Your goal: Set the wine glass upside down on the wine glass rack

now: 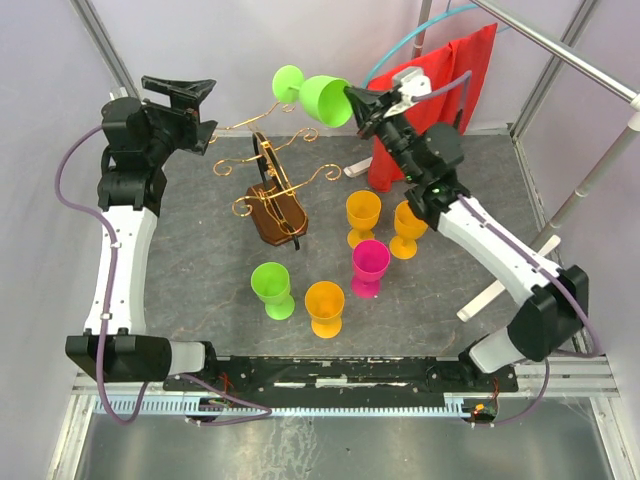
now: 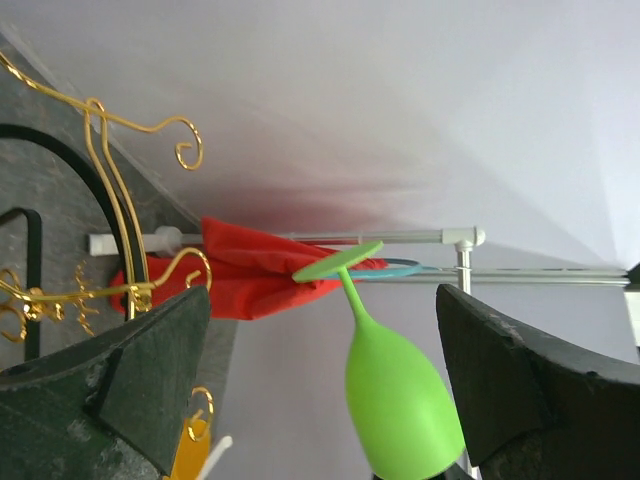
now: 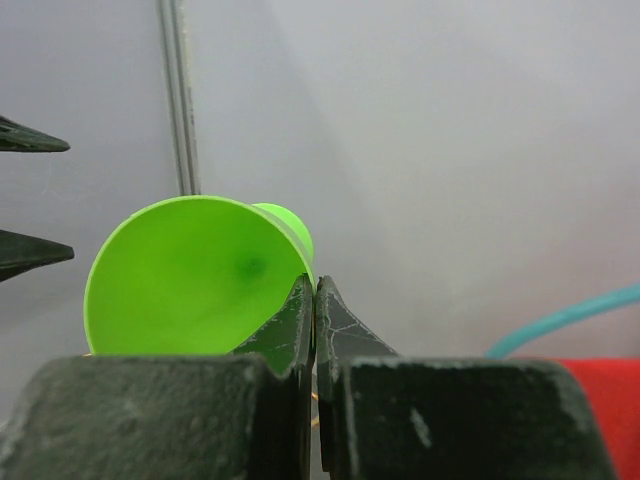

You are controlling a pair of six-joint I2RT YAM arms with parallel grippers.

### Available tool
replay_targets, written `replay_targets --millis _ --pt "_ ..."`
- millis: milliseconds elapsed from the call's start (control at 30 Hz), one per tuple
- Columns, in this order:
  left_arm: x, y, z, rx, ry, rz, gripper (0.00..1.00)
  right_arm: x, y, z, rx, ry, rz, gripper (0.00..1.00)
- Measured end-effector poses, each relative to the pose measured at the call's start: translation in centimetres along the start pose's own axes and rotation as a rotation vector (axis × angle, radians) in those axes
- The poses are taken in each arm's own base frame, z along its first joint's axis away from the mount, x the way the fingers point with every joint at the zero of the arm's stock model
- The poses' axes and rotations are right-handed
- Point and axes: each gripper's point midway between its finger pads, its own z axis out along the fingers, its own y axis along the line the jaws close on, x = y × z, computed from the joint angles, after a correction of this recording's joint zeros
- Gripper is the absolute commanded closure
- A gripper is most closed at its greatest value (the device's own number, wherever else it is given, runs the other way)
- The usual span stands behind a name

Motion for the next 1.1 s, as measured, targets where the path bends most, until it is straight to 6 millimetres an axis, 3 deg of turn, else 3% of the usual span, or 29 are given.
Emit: replay_targets --millis 267,467,667,867,1100 --pt "0.6 -1.2 -1.2 0.045 0.014 -0.096 0.09 2.6 6.6 3.3 -0.108 -0.066 -0.028 0.99" --pt "0.8 -0.4 -0.8 0.031 0.02 -0.137 0.16 1.9 9.7 4.6 -0.152 -0.136 -0.045 0.99" --pt "1.6 0.0 -0.7 0.022 0.039 -0.143 0.2 0.8 11.0 5.6 -0.164 -0.192 -0.058 0.99" --pt "2.2 -0.3 -0.7 0.026 0.056 -0.155 0.25 1.7 12.9 6.0 -0.193 -0.187 -0.062 0.99" --pt "2.3 -0.4 -0.5 0.036 0.057 -0.169 0.45 2.8 14.8 5.9 -0.223 -0.171 -0.071 0.99"
